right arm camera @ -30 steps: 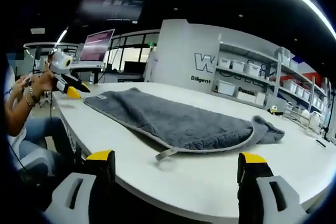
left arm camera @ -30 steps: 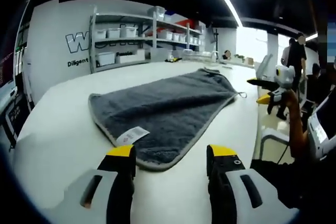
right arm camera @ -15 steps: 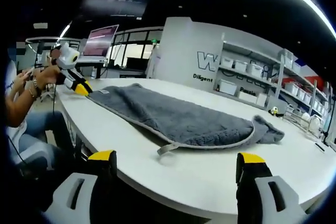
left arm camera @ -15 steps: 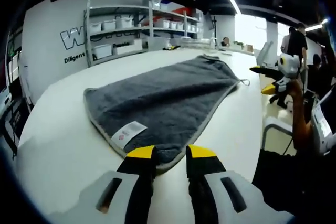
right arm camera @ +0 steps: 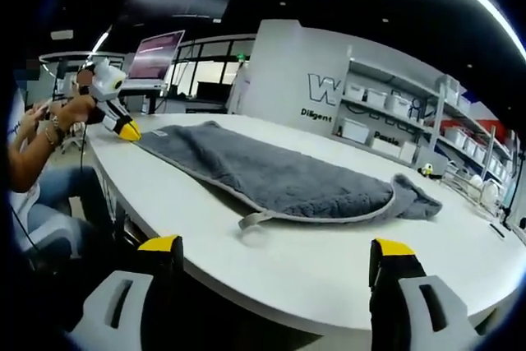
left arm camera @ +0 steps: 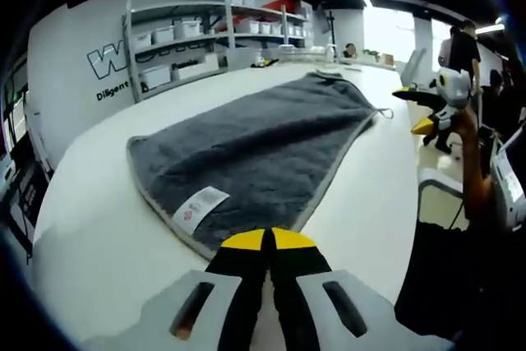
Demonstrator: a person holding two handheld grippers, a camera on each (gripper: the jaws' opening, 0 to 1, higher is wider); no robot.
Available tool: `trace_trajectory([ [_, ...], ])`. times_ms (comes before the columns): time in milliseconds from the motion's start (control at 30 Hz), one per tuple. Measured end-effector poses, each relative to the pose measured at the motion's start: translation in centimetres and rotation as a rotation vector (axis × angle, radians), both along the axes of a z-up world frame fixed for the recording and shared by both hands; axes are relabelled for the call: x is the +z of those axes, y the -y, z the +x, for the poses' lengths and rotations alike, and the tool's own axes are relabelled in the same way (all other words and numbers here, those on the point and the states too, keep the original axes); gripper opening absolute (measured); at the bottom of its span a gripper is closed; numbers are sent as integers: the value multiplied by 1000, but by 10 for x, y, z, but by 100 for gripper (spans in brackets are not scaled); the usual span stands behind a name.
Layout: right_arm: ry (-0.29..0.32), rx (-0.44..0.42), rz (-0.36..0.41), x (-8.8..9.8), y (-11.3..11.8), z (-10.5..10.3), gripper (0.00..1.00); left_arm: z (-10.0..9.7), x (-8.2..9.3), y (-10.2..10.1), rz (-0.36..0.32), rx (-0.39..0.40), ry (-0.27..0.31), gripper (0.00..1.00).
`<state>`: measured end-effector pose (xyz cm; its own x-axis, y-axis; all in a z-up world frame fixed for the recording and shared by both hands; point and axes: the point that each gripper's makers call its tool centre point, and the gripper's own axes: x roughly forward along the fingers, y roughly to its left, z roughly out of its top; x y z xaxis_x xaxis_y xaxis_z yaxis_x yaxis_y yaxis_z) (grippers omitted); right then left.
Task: Open the folded towel by lifting each exposed corner and separating the folded layers until the towel lies flat within the target outline without major curled edges
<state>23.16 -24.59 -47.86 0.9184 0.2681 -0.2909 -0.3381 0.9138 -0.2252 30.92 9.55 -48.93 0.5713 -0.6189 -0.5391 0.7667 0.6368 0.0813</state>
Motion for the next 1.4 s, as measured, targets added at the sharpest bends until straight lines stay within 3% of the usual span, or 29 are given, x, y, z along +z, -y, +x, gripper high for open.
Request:
trace_trajectory([
  [333,0,-5,-13,1,1,-1,95,-7,0,-5,47,-13,-23,1],
  [1400,0,-32,-35,3,8,-7,95,-27,-3,-21,77,-22,-63,1],
])
